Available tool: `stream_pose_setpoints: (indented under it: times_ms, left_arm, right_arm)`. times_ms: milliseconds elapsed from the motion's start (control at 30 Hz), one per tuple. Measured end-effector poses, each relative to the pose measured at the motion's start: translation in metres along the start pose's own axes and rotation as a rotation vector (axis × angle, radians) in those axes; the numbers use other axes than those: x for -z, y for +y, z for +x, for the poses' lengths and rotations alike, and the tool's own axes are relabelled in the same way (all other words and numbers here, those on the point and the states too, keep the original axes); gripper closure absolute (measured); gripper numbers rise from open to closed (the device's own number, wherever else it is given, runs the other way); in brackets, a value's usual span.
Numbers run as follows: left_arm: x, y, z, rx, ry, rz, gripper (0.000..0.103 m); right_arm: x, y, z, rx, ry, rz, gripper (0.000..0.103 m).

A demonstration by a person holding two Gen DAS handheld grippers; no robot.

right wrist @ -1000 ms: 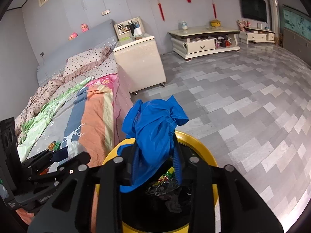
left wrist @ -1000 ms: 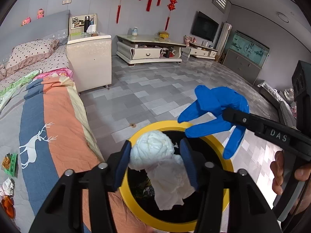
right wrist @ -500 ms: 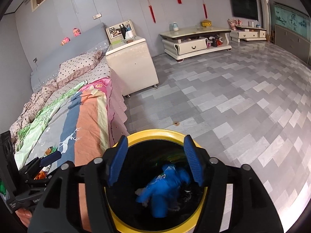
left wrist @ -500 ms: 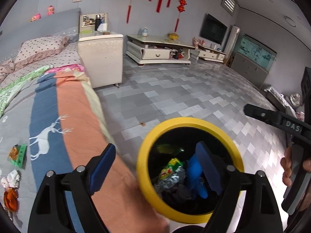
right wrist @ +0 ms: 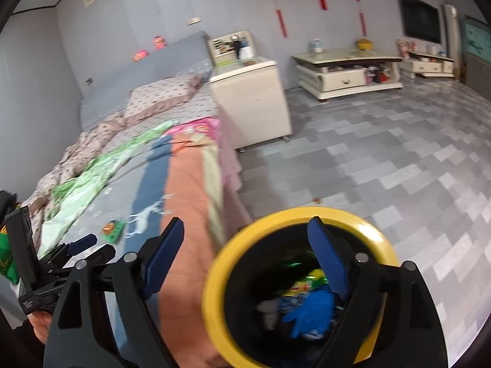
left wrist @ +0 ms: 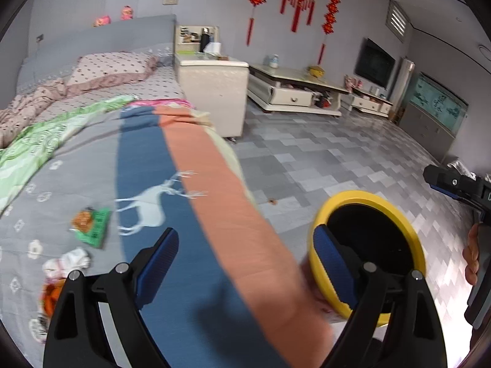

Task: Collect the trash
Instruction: 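Move both tools back over the snack wrappers on the bed, then grasp the pink-white snack packet with the left tool while the right tool grasps the green wrapper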

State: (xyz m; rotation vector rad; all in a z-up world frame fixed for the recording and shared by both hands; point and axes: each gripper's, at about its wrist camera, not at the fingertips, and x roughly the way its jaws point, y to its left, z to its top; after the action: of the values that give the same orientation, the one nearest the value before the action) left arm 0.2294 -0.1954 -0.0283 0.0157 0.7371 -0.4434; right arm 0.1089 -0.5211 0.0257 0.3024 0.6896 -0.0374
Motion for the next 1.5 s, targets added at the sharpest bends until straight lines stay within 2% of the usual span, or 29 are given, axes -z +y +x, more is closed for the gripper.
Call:
stream_pose_setpoints:
  times_ms: [100, 300, 567, 800, 1067, 1500]
  left_arm:
    - [0.003, 0.024, -0.016, -0.035, -0.018, -0.002, 0.017]
    - [0.015, 0.077, -0.045, -0.12, -0.032, -0.027, 0.017]
    - [0.043, 0.152, -0.08, -0.223, -0.019, -0.093, 0.017]
    - [0.076, 0.201, -0.093, -0.265, 0.013, -0.153, 0.017]
    - [0.107, 0.228, -0.084, -0.261, 0.055, -0.185, 0.017]
    - [0.125, 0.26, -0.049, -0.225, 0.098, -0.27, 0.017]
  right_arm:
    - [-0.002, 0.033, 0.01, -0.05, -0.004, -0.047, 0.012]
    - [-0.007, 0.098, 0.038, -0.172, 0.015, -0.099, 0.011]
    - [-0.009, 0.196, 0.077, -0.259, 0.054, -0.218, 0.01]
    - [-0.002, 0.268, 0.125, -0.276, 0.117, -0.298, 0.01]
    - [0.018, 0.339, 0.188, -0.265, 0.188, -0.433, 0.01]
    - [0.058, 0.391, 0.282, -0.187, 0.298, -0.565, 0.01]
